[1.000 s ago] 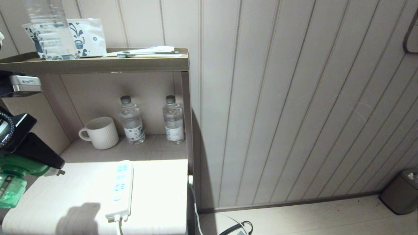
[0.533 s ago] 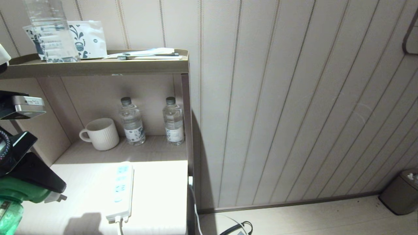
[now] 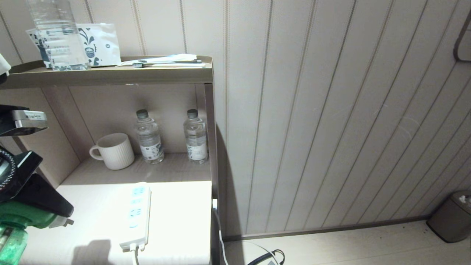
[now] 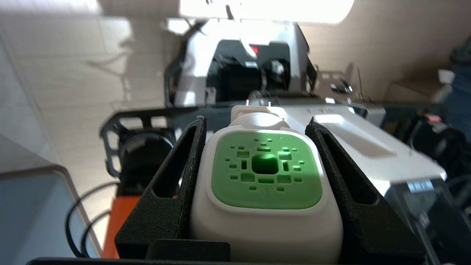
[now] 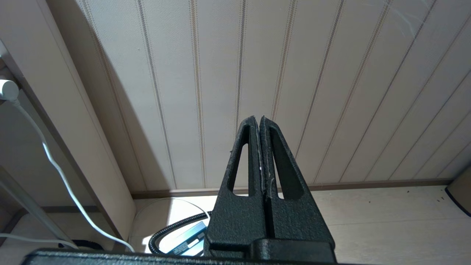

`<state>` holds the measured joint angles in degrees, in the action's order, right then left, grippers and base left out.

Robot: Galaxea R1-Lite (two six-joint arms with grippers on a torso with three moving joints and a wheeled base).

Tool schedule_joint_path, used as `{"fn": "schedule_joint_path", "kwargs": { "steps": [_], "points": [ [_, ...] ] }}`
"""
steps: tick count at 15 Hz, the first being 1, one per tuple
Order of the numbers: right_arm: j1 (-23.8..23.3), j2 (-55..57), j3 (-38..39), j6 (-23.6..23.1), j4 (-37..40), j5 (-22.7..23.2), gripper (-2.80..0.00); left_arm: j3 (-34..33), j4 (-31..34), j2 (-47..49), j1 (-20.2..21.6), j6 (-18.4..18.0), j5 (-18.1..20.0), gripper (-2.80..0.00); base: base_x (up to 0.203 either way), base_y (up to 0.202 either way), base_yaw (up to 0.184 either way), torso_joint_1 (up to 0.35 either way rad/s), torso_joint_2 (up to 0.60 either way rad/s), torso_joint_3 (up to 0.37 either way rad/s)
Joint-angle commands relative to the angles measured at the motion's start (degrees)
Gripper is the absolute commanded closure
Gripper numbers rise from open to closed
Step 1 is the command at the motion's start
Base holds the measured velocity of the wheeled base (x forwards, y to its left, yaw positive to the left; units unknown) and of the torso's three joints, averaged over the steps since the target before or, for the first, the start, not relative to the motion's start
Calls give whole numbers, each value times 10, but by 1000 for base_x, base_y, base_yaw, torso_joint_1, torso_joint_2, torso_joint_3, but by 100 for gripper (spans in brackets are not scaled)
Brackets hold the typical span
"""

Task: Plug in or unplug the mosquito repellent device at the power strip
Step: Insert the plug into the socket

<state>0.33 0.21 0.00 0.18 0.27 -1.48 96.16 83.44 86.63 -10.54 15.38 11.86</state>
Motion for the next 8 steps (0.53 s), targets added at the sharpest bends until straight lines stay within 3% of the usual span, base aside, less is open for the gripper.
{"fn": "schedule_joint_path", "kwargs": {
  "steps": [1, 5, 8],
  "points": [
    [1, 0, 0, 0, 0, 0, 0, 0, -17, 34, -4, 2, -14, 0, 0, 0, 0, 0, 0, 0],
    [0, 0, 0, 0, 0, 0, 0, 63, -82, 114, -12, -2, -84, 0, 0, 0, 0, 0, 0, 0],
    [1, 0, 0, 0, 0, 0, 0, 120, -31, 178, -31, 4, -115, 0, 0, 0, 0, 0, 0, 0]
  ]
}}
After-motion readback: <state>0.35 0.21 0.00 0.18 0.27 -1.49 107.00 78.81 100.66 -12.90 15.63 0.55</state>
